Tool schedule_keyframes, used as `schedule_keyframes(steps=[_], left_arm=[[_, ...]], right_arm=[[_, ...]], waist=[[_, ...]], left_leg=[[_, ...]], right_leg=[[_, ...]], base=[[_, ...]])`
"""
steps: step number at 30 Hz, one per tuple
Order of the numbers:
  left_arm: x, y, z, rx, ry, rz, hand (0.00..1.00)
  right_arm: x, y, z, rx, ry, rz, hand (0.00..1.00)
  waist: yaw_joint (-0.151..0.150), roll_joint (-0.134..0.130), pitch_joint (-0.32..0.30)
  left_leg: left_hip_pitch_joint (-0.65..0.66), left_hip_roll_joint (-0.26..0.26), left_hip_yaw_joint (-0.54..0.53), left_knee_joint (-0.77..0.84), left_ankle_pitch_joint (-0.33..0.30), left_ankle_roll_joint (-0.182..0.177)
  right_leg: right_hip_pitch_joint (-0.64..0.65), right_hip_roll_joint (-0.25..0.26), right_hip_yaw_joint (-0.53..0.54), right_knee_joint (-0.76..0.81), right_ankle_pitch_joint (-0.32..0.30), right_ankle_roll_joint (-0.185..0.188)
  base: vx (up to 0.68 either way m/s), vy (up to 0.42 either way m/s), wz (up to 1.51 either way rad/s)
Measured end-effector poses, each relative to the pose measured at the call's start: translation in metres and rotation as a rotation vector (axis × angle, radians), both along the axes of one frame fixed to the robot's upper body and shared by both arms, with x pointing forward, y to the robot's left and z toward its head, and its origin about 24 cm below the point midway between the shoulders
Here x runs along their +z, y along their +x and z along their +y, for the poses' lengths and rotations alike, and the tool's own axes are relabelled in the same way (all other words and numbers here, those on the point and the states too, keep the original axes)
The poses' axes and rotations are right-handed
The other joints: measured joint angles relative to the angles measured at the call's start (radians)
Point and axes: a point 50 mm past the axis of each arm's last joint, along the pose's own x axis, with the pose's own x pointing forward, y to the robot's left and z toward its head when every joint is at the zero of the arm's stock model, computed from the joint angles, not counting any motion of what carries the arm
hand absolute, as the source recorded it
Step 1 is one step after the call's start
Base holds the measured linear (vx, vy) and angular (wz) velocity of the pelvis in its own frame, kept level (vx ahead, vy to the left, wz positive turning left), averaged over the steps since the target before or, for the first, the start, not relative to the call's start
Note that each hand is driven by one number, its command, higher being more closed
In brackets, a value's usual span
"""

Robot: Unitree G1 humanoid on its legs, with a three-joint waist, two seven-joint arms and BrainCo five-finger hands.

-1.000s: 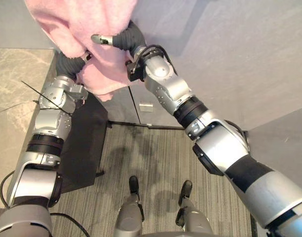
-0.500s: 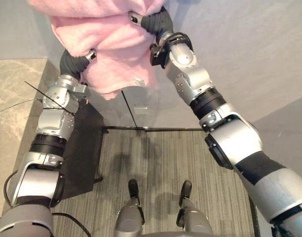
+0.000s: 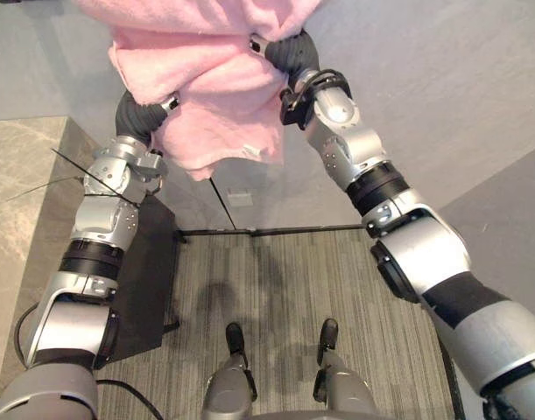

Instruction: Organize washtable

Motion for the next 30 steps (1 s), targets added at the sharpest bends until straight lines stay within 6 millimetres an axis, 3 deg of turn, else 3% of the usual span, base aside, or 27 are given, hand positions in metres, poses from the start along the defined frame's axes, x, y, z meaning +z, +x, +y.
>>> schedule_keyframes(steps=[10,18,30], left_arm=[[-0.004,0.001,0.001,0.007,-0.006,0.014,1.00],[-0.006,0.001,0.011,0.042,-0.030,0.023,1.00],[-0.012,0.003,0.021,0.088,-0.046,0.049,1.00]], right_arm=[[-0.003,-0.001,0.001,0.004,-0.011,0.001,1.00],[-0.005,-0.007,0.010,0.035,-0.043,-0.036,1.00],[-0.010,-0.013,0.026,0.066,-0.110,-0.057,1.00]], waist=[[0.001,-0.005,-0.003],[0.002,-0.028,-0.025],[0.004,-0.028,-0.056]], left_leg=[[-0.006,0.001,-0.009,0.000,0.002,-0.002],[-0.016,0.006,-0.025,0.000,0.005,-0.006],[-0.021,0.013,-0.038,-0.001,0.010,-0.015]], right_leg=[[0.000,0.000,-0.007,0.000,0.000,0.000],[0.000,0.004,-0.018,0.000,0.000,0.000],[0.002,0.010,-0.035,0.000,0.000,0.000]], base=[[0.00,0.000,0.01],[0.00,-0.002,0.05],[0.00,-0.001,0.01]])
